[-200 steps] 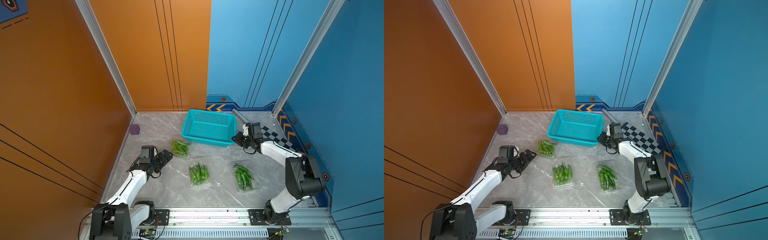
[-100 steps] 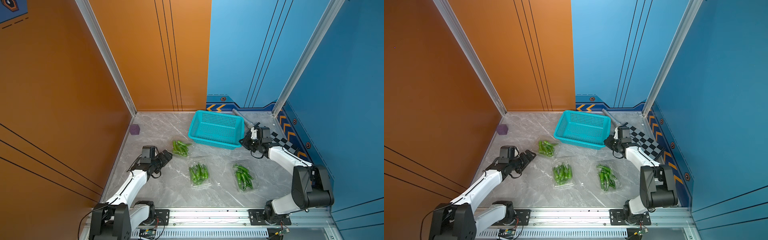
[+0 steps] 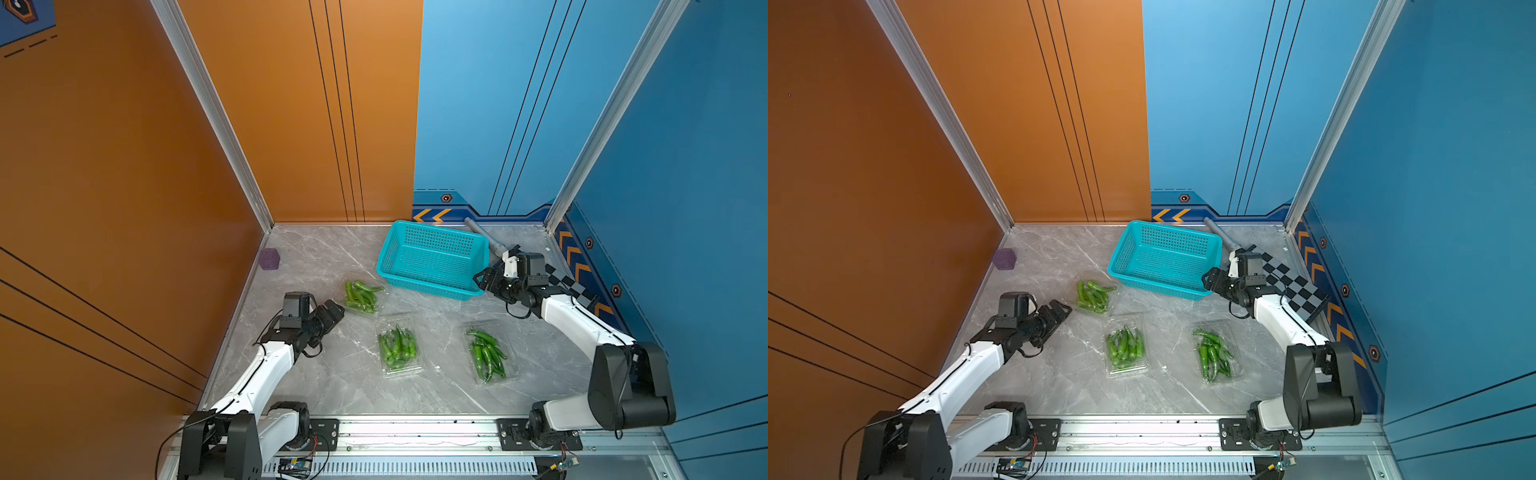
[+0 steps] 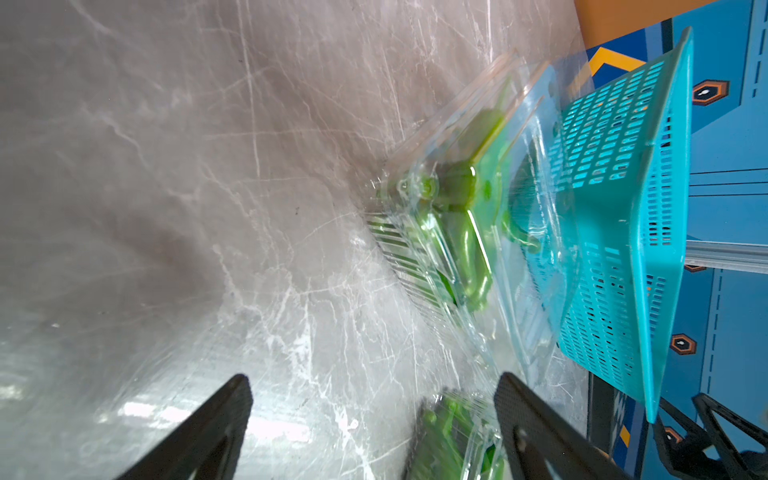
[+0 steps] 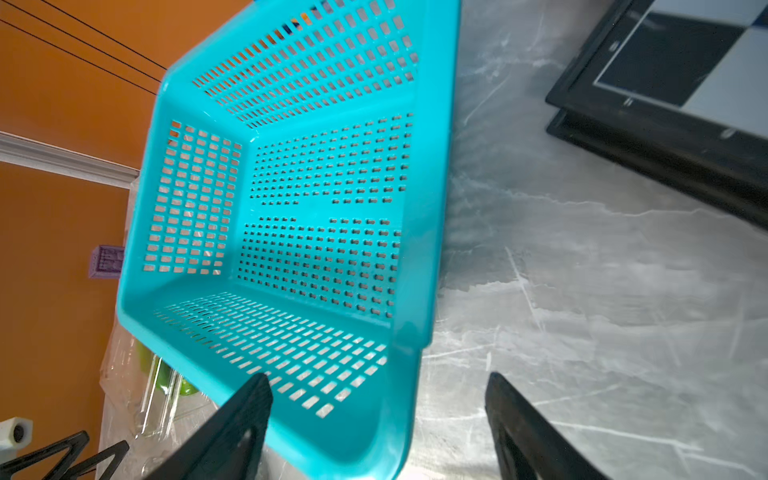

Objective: Take small green peppers out of containers
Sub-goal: Move the basket to the center of the board.

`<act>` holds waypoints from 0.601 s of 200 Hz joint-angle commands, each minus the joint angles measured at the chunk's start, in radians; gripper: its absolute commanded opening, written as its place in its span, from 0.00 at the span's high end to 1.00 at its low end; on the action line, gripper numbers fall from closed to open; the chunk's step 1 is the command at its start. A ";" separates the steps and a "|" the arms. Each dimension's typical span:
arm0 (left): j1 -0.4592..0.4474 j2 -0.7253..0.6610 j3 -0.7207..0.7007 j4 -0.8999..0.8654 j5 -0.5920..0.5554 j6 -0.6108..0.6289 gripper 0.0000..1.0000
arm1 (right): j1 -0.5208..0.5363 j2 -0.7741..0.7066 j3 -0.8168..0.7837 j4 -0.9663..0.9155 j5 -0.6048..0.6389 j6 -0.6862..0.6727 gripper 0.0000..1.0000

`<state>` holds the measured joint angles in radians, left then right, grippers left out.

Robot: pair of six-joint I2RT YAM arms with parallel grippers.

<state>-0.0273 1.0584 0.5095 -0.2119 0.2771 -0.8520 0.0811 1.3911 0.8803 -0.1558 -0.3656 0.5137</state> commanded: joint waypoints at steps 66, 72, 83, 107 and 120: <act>0.093 0.009 -0.059 -0.028 0.098 -0.069 0.12 | 0.350 0.012 0.247 -0.145 0.038 -0.076 0.28; 0.095 0.004 -0.069 -0.008 0.096 -0.075 0.12 | 0.381 0.052 0.281 -0.143 0.022 -0.079 0.29; 0.104 0.000 -0.083 0.014 0.089 -0.082 0.13 | 0.433 0.137 0.352 -0.147 -0.008 -0.092 0.29; 0.138 0.017 -0.102 0.072 0.106 -0.084 0.13 | 0.507 0.313 0.504 -0.163 -0.049 -0.110 0.32; 0.153 0.025 -0.097 0.081 0.114 -0.075 0.13 | 0.532 0.390 0.563 -0.163 -0.050 -0.103 0.32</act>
<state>0.0978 1.0710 0.4187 -0.1864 0.3557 -0.9268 0.5751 1.6703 1.3514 -0.2642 -0.3756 0.4362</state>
